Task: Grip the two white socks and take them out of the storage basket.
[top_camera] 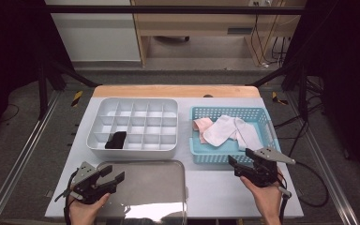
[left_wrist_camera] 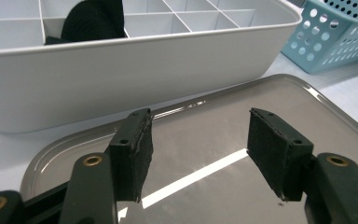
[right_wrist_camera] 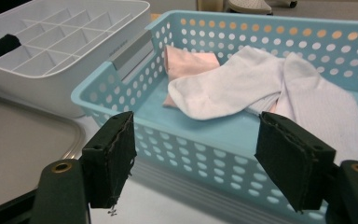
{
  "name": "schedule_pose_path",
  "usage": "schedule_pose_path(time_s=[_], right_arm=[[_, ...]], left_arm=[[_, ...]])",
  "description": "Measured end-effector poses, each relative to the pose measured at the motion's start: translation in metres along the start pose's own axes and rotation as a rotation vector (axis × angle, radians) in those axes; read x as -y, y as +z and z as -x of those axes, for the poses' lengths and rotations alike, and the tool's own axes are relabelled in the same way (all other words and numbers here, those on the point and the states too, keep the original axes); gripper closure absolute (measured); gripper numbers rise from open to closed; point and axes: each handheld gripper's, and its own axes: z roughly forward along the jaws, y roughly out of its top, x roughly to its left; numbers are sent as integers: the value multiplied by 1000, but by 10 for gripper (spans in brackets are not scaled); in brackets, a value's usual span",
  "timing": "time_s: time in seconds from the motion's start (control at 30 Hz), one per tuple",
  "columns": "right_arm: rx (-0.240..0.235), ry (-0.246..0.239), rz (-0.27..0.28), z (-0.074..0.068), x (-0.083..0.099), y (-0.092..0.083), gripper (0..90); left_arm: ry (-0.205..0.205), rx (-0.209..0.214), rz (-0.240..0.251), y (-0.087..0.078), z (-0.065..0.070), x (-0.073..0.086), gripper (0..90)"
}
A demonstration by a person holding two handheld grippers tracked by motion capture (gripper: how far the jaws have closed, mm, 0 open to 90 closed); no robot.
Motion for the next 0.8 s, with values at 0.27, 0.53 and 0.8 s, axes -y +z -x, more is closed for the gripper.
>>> schedule_pose_path(time_s=[0.27,0.53,0.8], right_arm=[[27,-1,5,9,-13,7,297],[68,-14,8,20,-36,19,286],[82,-2,27,32,-60,29,290]], left_arm=[[15,-29,-20,3,-5,3,375],[-13,-32,-20,5,-12,4,367],[-17,-26,-6,4,-13,4,373]])
